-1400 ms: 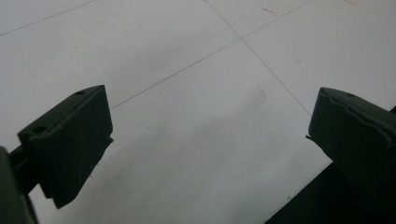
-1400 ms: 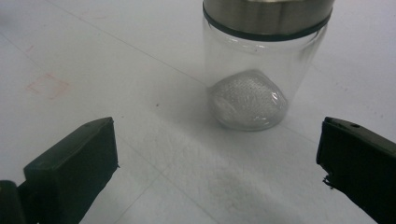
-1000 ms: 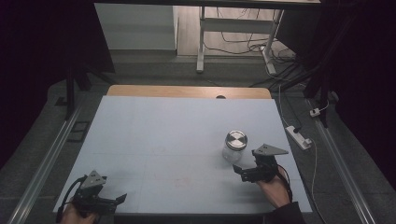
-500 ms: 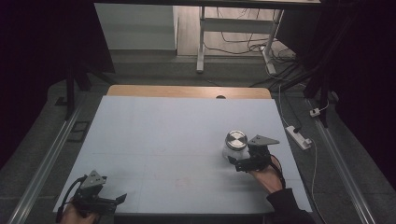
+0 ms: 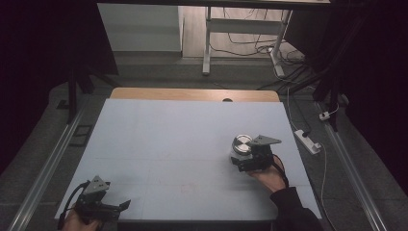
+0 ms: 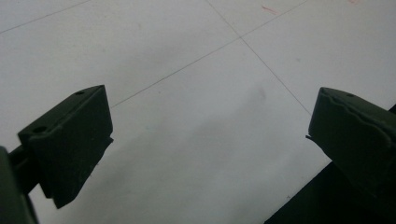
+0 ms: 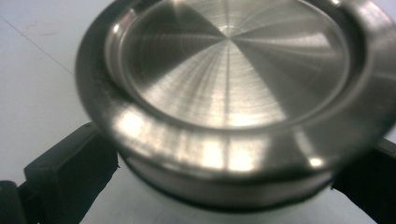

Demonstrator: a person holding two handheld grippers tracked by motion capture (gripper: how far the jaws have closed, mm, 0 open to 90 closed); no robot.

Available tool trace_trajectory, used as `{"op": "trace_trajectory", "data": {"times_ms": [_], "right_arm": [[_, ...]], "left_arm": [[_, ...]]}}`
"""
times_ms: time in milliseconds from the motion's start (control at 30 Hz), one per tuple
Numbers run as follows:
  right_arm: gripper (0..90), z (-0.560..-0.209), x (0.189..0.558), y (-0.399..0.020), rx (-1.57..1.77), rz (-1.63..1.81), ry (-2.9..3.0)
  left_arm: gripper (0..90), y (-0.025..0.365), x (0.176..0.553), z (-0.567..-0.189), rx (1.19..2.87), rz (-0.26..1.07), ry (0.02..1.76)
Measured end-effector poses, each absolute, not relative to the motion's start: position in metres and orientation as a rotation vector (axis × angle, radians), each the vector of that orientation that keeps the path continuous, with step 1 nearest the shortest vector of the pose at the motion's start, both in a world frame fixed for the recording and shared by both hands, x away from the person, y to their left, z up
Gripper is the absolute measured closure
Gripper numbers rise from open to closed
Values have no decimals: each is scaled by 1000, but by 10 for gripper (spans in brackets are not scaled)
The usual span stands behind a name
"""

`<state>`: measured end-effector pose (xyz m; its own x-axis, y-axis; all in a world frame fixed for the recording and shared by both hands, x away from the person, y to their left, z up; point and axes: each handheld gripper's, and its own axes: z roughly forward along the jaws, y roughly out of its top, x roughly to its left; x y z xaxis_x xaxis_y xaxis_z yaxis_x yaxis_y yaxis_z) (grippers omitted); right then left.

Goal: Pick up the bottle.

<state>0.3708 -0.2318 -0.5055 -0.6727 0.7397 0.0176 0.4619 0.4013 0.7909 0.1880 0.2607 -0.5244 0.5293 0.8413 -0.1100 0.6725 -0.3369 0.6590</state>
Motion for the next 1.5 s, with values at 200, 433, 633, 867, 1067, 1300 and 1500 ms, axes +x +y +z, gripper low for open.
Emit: {"op": "trace_trajectory", "data": {"times_ms": [200, 433, 633, 867, 1067, 1300, 1500], "right_arm": [[131, -504, 372, -234, 1028, 1185, 2313], [143, -504, 371, -234, 991, 1169, 2311], [146, -503, 370, -234, 983, 1160, 2309], [147, -501, 367, -233, 951, 1152, 2310], [147, -494, 363, -229, 941, 1185, 2312], [147, -489, 356, -214, 907, 1207, 2342], [147, -486, 349, -198, 863, 1226, 2382]], "left_arm": [[8, 260, 188, -525, 2112, 330, 1221], [8, 259, 188, -525, 2118, 332, 1218], [9, 259, 188, -524, 2120, 330, 1217], [9, 259, 188, -524, 2119, 333, 1216], [9, 259, 188, -524, 2118, 335, 1217], [9, 260, 188, -524, 2114, 327, 1214], [12, 260, 188, -524, 2112, 326, 1213]]}}
